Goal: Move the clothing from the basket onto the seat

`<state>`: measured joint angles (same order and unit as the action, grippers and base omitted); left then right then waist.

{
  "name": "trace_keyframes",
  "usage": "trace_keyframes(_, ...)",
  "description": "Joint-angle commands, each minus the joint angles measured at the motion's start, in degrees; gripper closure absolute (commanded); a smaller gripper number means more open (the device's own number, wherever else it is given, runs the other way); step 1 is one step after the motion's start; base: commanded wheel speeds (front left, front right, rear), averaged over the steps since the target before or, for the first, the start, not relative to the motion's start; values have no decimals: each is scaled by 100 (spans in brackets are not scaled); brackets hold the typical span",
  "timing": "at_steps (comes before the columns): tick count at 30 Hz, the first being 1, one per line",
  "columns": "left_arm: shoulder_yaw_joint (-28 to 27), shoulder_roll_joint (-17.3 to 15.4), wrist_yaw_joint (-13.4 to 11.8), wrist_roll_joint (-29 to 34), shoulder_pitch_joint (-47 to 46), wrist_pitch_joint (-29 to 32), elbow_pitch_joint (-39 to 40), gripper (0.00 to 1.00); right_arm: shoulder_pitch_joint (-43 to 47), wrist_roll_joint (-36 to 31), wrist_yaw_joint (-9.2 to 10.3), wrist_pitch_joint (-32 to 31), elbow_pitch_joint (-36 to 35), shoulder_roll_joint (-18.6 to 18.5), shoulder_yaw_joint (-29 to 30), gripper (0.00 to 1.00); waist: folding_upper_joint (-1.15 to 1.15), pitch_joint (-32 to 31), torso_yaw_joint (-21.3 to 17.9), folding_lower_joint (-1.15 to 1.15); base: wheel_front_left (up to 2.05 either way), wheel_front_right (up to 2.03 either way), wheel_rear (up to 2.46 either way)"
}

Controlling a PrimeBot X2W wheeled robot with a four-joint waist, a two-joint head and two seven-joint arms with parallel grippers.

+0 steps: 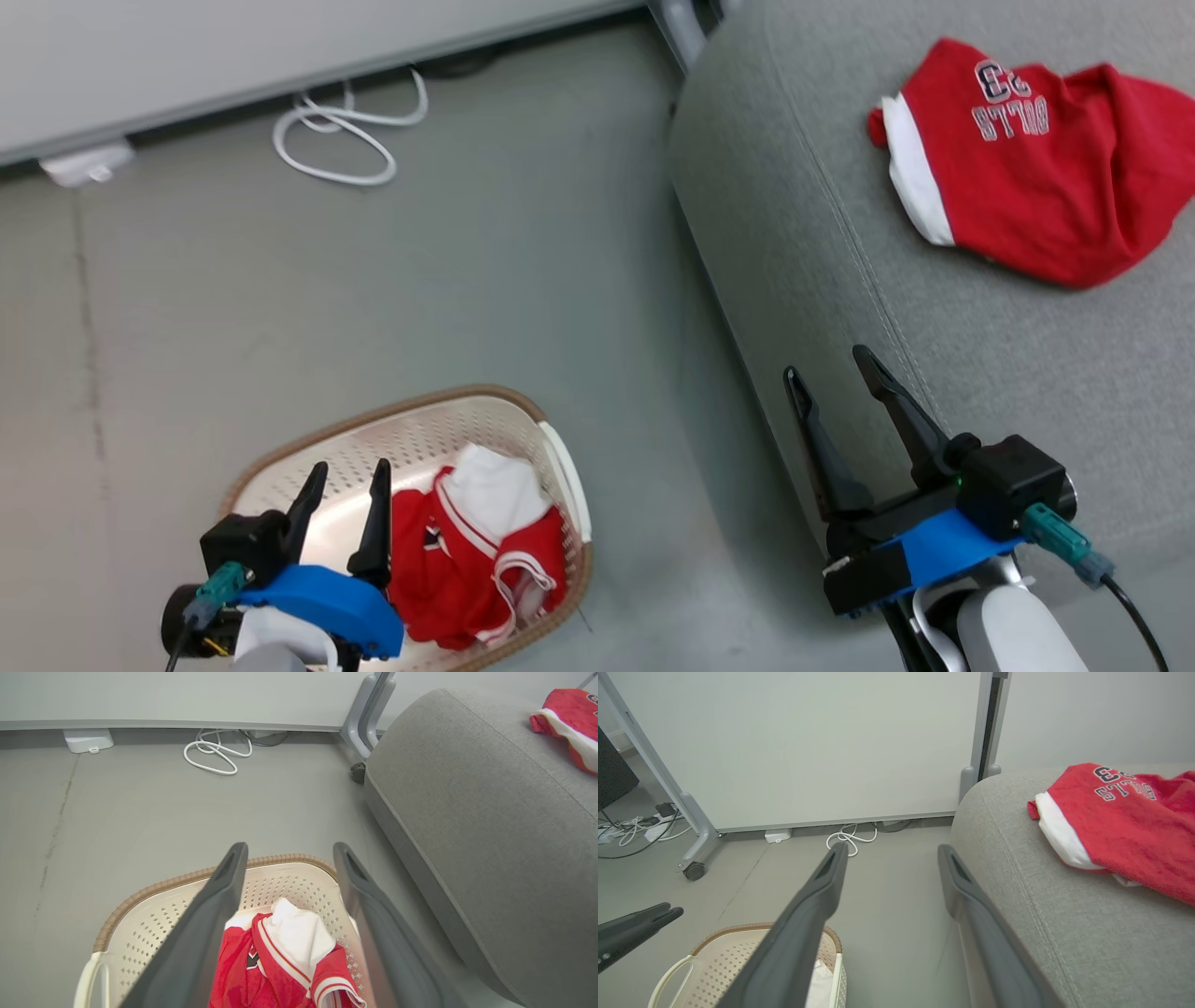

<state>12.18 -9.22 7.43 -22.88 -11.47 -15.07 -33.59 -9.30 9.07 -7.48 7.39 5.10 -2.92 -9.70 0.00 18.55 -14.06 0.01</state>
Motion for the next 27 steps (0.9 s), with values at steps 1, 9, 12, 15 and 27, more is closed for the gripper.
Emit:
trace_keyframes(1, 76, -108, 5, -45, -245, -15, -155, 0, -134, 28, -3, 69, -7, 6, -25, 0, 0, 647, -528, -1, 0, 0, 0)
trace_keyframes(9, 757, -409, 5, -376, -1073, 130, -1006, 0, -323, 219, -3, 352, 3, 7, -98, 0, 0, 1567, -901, -1, 0, 0, 0)
trace_keyframes(12, 987, -469, 5, -640, -1347, 313, -1202, 0, -394, 266, -3, 440, 3, 7, -152, 0, 0, 1866, -966, -1, 0, 0, 0)
trace_keyframes(15, 1194, -513, 5, -916, -1615, 611, -1396, 0, -449, 323, -3, 517, -27, 7, -173, 0, 0, 2126, -990, -1, 0, 0, 0)
trace_keyframes(27, 2509, -944, 5, -1737, -2146, 1756, -1454, 0, -668, 503, -3, 703, 63, 6, -410, 0, 0, 2599, -1006, -1, 0, 0, 0)
